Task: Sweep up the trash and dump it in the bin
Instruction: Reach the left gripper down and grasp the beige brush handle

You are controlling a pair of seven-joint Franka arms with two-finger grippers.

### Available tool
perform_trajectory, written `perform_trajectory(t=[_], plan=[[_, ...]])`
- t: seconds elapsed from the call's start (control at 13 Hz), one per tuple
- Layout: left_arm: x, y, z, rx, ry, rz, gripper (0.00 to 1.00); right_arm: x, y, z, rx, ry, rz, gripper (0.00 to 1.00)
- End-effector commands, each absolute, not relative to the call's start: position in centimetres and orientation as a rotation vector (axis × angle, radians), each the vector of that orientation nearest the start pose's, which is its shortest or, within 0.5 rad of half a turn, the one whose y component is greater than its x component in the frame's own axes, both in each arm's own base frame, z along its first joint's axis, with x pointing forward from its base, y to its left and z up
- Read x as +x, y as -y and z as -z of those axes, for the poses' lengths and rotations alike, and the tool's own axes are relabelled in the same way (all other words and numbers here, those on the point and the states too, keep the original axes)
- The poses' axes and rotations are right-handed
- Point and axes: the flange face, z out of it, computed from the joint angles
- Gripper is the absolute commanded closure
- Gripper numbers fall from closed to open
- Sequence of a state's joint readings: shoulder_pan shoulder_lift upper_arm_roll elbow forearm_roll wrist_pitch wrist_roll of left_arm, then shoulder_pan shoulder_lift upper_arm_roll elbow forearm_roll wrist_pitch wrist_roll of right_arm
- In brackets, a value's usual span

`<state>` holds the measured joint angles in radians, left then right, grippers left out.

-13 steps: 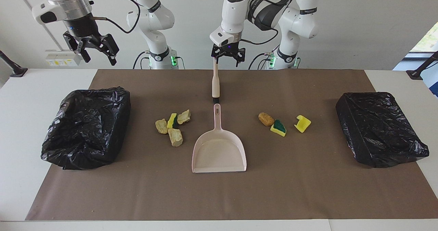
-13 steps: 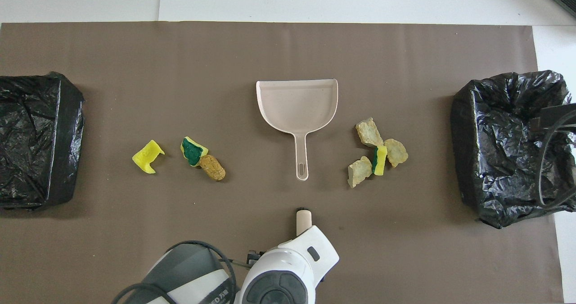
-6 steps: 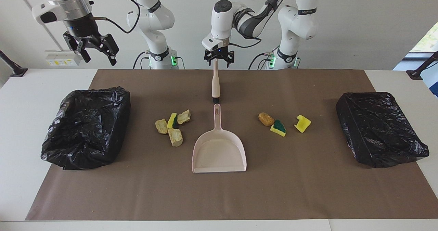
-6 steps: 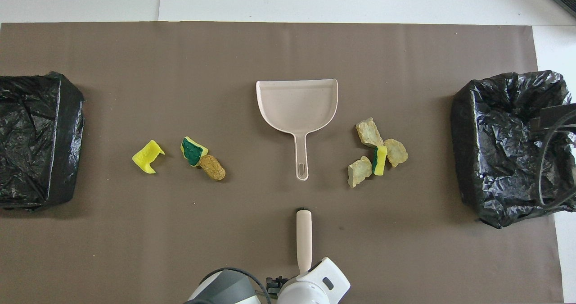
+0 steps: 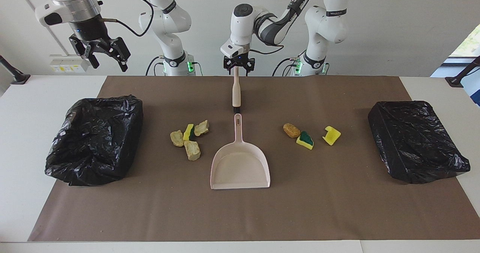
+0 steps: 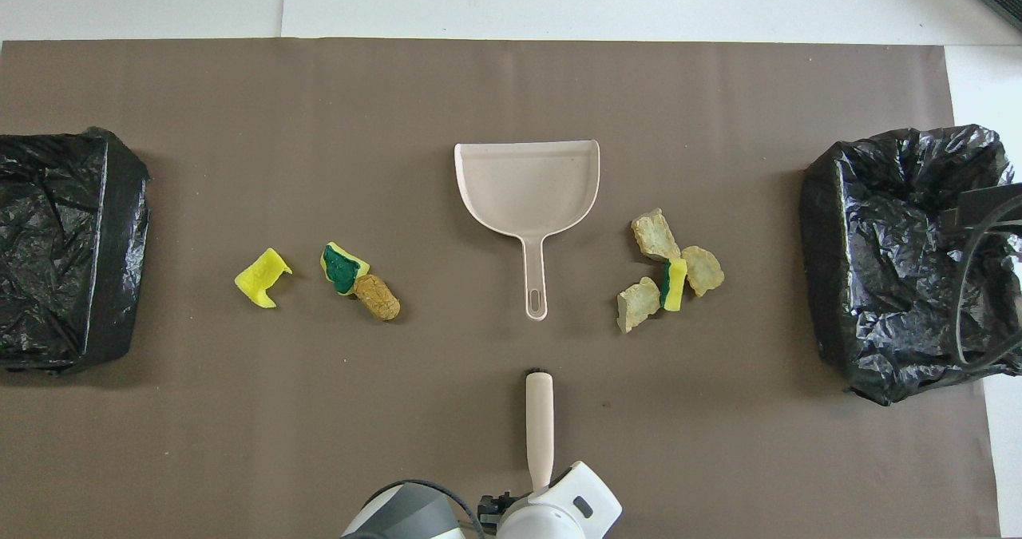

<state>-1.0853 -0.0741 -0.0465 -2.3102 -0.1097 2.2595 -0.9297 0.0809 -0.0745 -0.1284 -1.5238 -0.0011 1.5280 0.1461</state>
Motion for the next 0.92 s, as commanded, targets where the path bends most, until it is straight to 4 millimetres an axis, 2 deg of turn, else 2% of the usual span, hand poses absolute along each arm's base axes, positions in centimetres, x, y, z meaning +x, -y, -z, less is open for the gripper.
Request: perform_trajectory(t=[0.0, 0.31, 0.46, 0.54, 0.62, 0.85], plan=[[19.6, 45.5, -36.9, -3.2, -0.211, -0.115, 0.2, 52.0, 3.0, -68.3, -3.114, -0.29, 0.12, 0.0], [18.6, 45.7, -36.5, -3.196, -0.225, -0.142, 0.2, 52.0, 3.0, -68.3, -3.114, -0.29, 0.12, 0.0], [18.2, 46.0, -35.1, -3.173, -0.22, -0.17, 0.21, 52.0, 3.0, -68.3, -3.114, -0.29, 0.12, 0.0], [18.2, 46.0, -34.9, -3.175, -0.21, -0.181, 0.26, 52.0, 3.0, -68.3, -3.114, -0.29, 0.12, 0.0], [18.2, 46.0, -34.9, -3.178, -0.196, -0.194, 0.37, 52.0, 3.0, -68.3, -3.114, -0.29, 0.12, 0.0], [18.4, 46.0, -34.9, -3.175, -0.218, -0.196, 0.76, 52.0, 3.0, -68.3, -3.114, -0.29, 0.12, 0.0]])
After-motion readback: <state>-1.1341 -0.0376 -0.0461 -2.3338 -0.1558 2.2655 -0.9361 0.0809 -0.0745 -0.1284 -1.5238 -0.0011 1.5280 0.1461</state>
